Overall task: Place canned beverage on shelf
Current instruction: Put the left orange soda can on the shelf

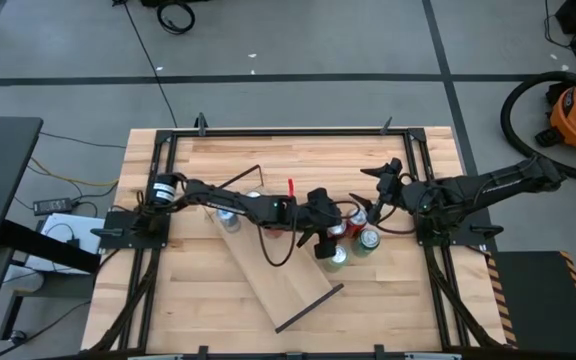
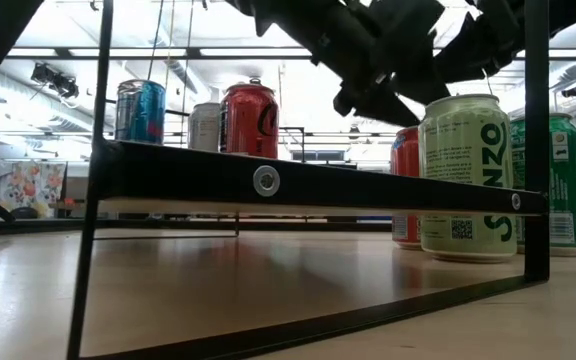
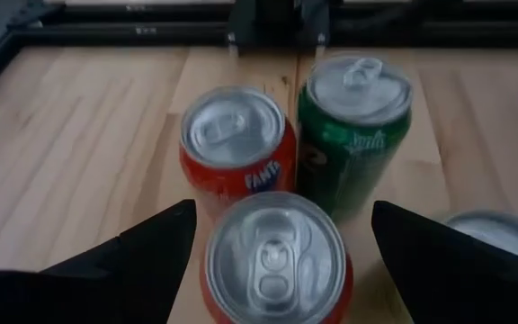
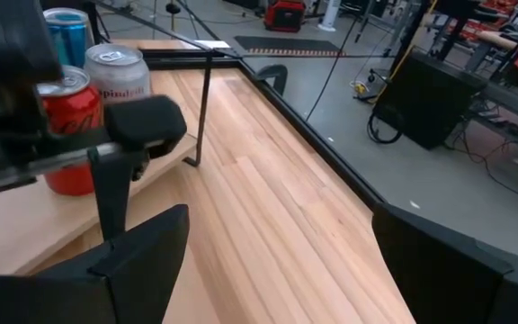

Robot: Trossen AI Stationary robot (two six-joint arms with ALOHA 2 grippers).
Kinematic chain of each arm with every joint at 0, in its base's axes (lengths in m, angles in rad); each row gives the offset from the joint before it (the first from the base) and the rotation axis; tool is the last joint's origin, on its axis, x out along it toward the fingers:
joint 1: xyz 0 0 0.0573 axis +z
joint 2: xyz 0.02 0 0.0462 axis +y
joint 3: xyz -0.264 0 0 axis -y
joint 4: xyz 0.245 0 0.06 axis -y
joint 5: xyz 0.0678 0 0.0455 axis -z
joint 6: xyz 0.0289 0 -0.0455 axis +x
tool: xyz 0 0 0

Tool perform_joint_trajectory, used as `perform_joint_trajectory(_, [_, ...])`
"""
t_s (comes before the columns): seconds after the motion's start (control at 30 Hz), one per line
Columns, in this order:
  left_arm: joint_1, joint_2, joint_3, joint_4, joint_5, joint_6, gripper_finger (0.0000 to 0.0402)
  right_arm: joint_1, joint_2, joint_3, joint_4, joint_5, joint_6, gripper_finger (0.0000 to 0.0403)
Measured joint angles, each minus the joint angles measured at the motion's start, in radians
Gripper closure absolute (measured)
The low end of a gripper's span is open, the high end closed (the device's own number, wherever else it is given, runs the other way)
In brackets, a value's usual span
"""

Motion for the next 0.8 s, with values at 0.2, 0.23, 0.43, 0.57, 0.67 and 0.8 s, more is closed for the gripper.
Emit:
perform_joint_trajectory(0.2, [0.001, 0.024, 0.0, -0.028, 0.0, 0.0, 0.0056, 0.0, 0.001, 0.0, 0.011, -0.003, 0.0, 0.0041])
perform_joint_trajectory(0.23, [0.003, 0.03, 0.002, -0.022, 0.0, 0.0, 0.0056, 0.0, 0.002, 0.0, 0.011, -0.004, 0.0, 0.0041])
perform_joint_trajectory(0.43, [0.01, 0.048, 0.0, -0.04, 0.0, 0.001, 0.0056, 0.0, 0.002, 0.0, 0.016, -0.009, 0.0, 0.0041])
perform_joint_trajectory(0.57, [0.013, 0.048, 0.0, -0.045, 0.002, -0.019, 0.0056, 0.0, 0.003, 0.0, 0.016, -0.012, 0.0, 0.0041])
perform_joint_trajectory(0.67, [0.017, 0.048, 0.0, -0.045, 0.005, -0.019, 0.0067, 0.0, 0.003, 0.0, 0.014, -0.012, 0.001, 0.0041])
perform_joint_trajectory(0.8, [0.018, 0.048, 0.001, -0.052, 0.004, -0.02, 0.0097, 0.0, 0.003, 0.0, 0.014, -0.013, 0.001, 0.0041])
